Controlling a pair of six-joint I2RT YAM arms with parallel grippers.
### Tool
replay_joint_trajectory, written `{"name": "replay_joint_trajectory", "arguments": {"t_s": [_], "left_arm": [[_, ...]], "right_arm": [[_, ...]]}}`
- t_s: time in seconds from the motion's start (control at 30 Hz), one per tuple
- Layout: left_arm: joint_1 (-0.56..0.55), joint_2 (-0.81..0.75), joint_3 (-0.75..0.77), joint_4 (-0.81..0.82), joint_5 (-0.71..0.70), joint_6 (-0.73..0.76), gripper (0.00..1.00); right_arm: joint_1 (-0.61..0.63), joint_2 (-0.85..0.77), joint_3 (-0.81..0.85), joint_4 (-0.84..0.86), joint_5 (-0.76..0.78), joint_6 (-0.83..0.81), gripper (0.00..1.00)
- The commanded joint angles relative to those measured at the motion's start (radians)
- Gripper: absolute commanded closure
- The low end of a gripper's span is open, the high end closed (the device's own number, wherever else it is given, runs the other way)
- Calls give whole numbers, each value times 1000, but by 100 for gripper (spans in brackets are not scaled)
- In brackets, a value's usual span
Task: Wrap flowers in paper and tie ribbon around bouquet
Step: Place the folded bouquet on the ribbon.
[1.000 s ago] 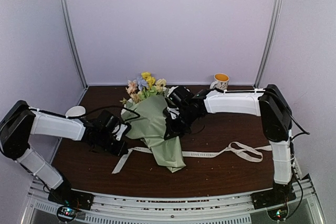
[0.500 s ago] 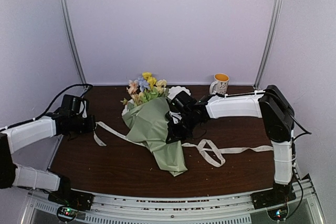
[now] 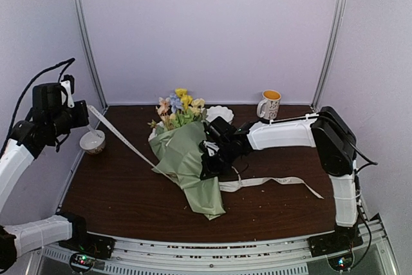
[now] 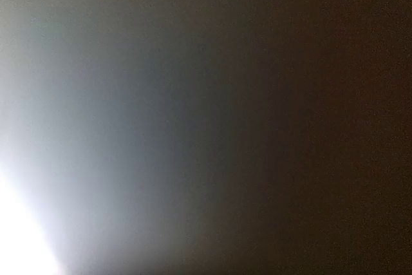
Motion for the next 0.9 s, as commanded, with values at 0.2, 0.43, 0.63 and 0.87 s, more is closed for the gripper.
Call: {"name": "replay_joint_trajectory", "arguments": {"t_s": [0.2, 0.43, 0.63, 0.87], "left_arm": [[-49, 4, 109, 21, 246, 123, 100], [-370, 272, 121, 189, 345, 122, 100], [-415, 610, 133, 244, 474, 39, 100], [-446, 941, 233, 209, 531, 58, 100]], "right_arm": [[15, 48, 52, -13, 13, 22, 100], [17, 57, 53, -15, 13, 24, 100], [21, 58, 52, -5, 9, 31, 100], [27, 50, 47, -8, 5, 23, 98]]}}
